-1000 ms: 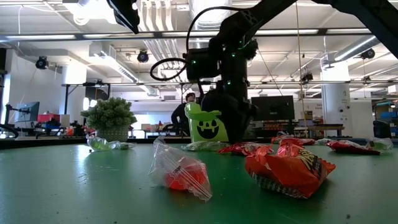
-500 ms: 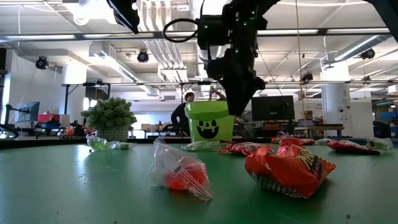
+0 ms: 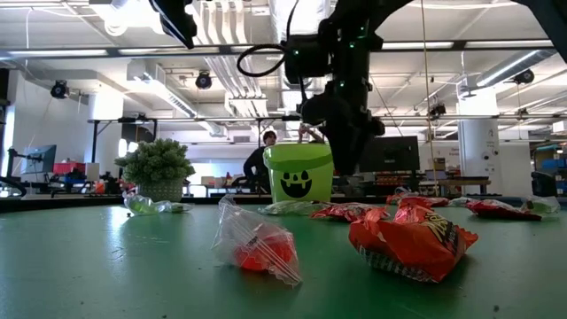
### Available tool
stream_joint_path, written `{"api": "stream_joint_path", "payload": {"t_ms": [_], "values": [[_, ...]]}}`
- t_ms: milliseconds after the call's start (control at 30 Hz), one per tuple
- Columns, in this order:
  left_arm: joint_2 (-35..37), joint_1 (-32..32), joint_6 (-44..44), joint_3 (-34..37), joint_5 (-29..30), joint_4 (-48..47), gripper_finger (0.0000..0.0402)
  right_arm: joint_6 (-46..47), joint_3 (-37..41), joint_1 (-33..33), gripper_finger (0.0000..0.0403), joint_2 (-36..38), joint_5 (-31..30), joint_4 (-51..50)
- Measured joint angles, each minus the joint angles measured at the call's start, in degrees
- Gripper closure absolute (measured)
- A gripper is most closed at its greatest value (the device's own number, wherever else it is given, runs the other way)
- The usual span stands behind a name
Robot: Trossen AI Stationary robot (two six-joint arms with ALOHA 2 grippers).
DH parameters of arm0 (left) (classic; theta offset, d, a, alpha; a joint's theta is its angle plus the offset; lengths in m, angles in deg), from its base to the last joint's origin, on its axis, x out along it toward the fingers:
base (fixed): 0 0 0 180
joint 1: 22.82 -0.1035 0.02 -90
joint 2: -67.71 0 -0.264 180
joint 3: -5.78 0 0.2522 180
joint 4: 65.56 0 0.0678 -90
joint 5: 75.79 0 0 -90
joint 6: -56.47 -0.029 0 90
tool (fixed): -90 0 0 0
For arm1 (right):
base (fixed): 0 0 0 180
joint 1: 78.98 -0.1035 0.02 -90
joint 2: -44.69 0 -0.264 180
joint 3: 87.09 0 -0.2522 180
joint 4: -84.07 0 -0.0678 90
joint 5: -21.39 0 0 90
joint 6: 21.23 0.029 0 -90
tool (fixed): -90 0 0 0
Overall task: Organize candy in baskets
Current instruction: Put the red candy into the green bucket
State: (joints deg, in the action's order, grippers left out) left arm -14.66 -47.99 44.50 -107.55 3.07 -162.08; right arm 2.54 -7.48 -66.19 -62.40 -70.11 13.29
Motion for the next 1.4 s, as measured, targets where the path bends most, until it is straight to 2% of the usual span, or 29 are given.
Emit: {"api": "stream_joint_path", "payload": {"t_ms": [300, 467, 733, 867, 1233, 1400], "values": [[0.0, 0.0, 0.5, 0.0, 0.0, 0.0, 0.0299, 1.8, 1.8, 0.9, 0.0268, 0.0, 0.4, 10.4], [0.0, 0.0, 0.6, 0.0, 0.0, 0.0, 0.0299, 2.8, 3.5, 0.9, 0.0268, -0.3, 0.4, 10.4], [0.0, 0.0, 0.7, 0.0, 0.0, -0.8, 0.0299, 6.5, 4.3, -0.1, 0.0268, -1.2, 1.4, 3.1], [0.0, 0.0, 0.5, 0.0, 0.0, -0.8, 0.0299, 8.5, 6.7, -0.1, 0.0268, -1.2, 4.3, 8.5], [0.0, 0.0, -0.5, 0.0, 0.0, -0.9, 0.0299, 10.3, 12.3, 0.9, 0.0268, -1.1, 3.3, 13.0], [0.0, 0.0, -0.6, 0.0, 0.0, -0.9, 0.0299, 11.3, 12.4, 1.6, 0.0268, -5.1, 3.8, 16.7]]}}
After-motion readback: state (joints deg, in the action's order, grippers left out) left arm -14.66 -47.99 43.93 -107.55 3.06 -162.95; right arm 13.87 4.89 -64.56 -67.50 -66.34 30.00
